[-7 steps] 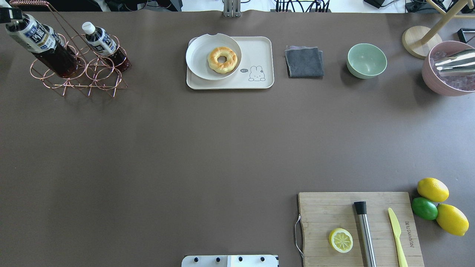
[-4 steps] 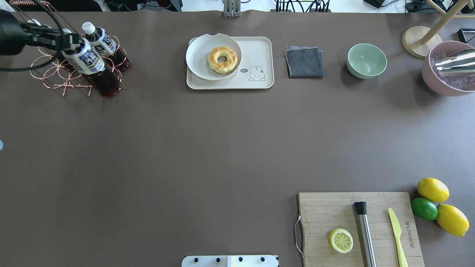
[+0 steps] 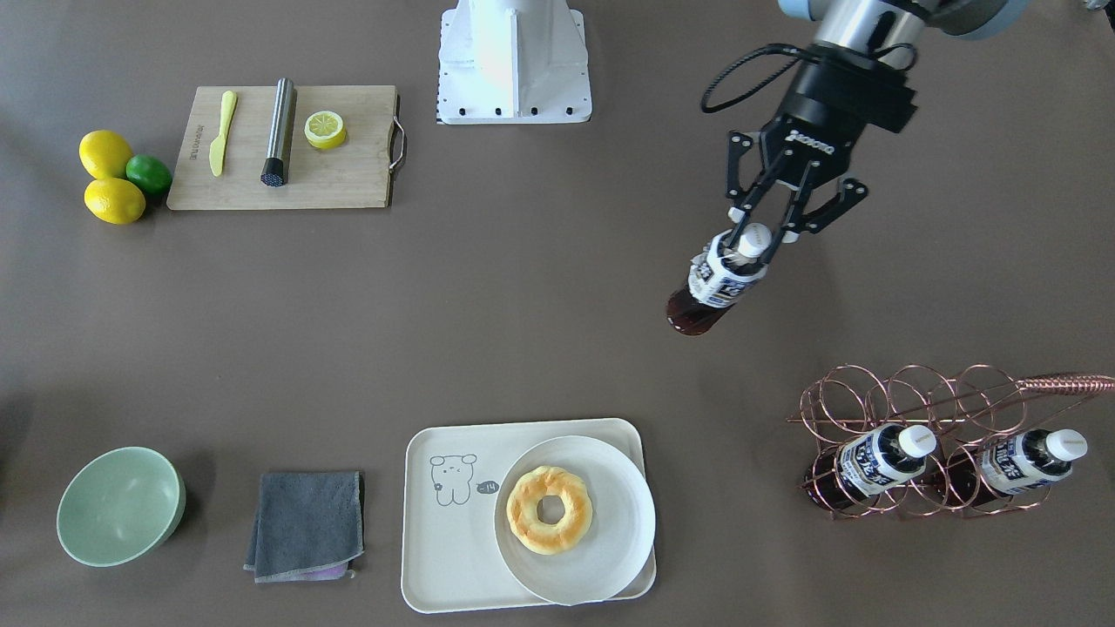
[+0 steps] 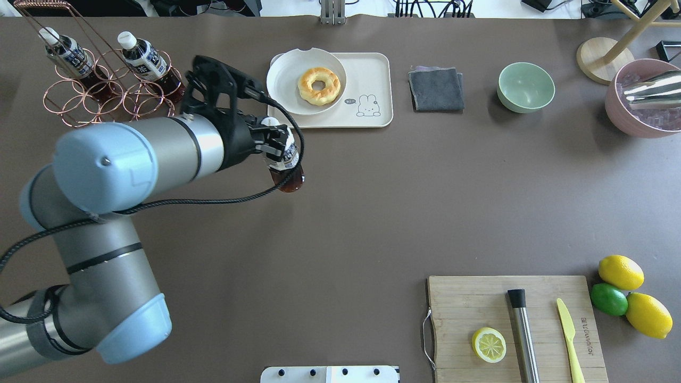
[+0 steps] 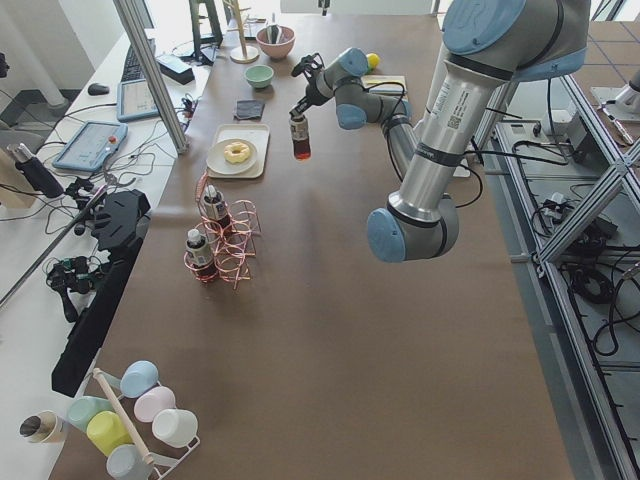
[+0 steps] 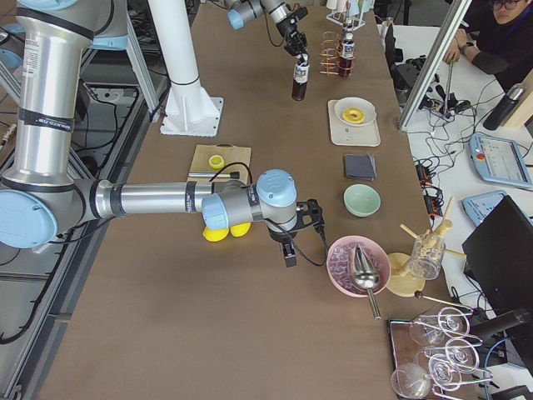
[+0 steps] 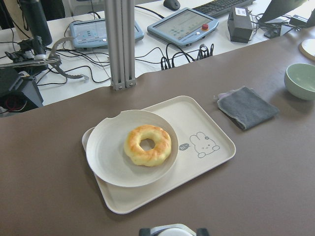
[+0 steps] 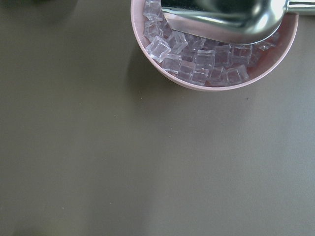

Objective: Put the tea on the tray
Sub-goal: 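Lower the bottle onto the open table and open the left gripper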

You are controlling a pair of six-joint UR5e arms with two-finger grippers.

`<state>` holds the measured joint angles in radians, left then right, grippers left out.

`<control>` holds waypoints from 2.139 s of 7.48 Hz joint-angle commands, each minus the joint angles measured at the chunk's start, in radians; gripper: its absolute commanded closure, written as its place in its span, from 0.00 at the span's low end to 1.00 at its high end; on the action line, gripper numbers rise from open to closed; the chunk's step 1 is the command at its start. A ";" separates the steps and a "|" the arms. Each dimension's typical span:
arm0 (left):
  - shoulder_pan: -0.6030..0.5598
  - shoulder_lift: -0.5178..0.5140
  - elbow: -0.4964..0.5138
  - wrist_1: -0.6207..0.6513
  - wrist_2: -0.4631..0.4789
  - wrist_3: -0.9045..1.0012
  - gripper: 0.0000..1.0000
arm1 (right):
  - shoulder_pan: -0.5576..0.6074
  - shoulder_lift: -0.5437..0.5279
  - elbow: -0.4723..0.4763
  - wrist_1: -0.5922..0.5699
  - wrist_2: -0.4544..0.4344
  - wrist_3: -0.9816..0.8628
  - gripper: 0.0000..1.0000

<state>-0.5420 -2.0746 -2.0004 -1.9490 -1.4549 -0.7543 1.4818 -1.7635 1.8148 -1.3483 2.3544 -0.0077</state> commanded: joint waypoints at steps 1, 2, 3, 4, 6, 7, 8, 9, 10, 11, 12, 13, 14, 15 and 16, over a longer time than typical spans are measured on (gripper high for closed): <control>0.144 -0.096 0.090 0.013 0.149 -0.003 1.00 | -0.002 0.002 0.000 0.001 0.003 0.000 0.00; 0.155 -0.096 0.095 0.013 0.153 -0.003 1.00 | 0.000 0.002 0.000 0.001 0.005 -0.001 0.00; 0.174 -0.096 0.103 0.013 0.192 -0.003 1.00 | 0.000 0.002 0.000 0.001 0.006 -0.002 0.00; 0.197 -0.099 0.101 0.012 0.214 -0.003 1.00 | -0.002 0.002 -0.002 0.001 0.008 0.000 0.00; 0.203 -0.102 0.103 0.012 0.220 -0.005 1.00 | -0.002 0.002 -0.002 0.001 0.008 0.000 0.00; 0.203 -0.099 0.103 0.012 0.220 -0.004 1.00 | -0.002 0.002 -0.002 0.001 0.008 0.000 0.00; 0.203 -0.099 0.103 0.012 0.220 -0.003 1.00 | 0.000 0.002 -0.002 0.000 0.008 -0.001 0.00; 0.203 -0.094 0.104 0.012 0.220 -0.003 1.00 | 0.000 0.001 -0.002 0.001 0.008 -0.002 0.00; 0.201 -0.093 0.104 0.012 0.220 -0.002 1.00 | 0.000 0.002 -0.005 0.001 0.006 -0.002 0.00; 0.203 -0.094 0.104 0.012 0.220 -0.002 1.00 | -0.002 0.002 -0.005 0.001 0.008 -0.002 0.00; 0.201 -0.093 0.104 0.012 0.222 0.000 0.60 | -0.002 0.002 -0.006 0.001 0.006 -0.002 0.00; 0.201 -0.091 0.106 0.012 0.243 0.001 0.39 | 0.000 0.002 -0.006 0.001 0.006 -0.002 0.00; 0.201 -0.091 0.106 0.012 0.263 0.000 0.18 | -0.002 0.002 -0.006 0.001 0.006 -0.002 0.00; 0.200 -0.091 0.104 0.009 0.263 -0.002 0.10 | -0.002 0.002 -0.006 0.001 0.006 -0.003 0.00; 0.192 -0.090 0.100 0.008 0.263 -0.002 0.04 | -0.002 0.002 -0.005 0.001 0.006 -0.003 0.00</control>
<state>-0.3419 -2.1661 -1.8956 -1.9388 -1.1980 -0.7552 1.4806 -1.7610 1.8087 -1.3468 2.3608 -0.0099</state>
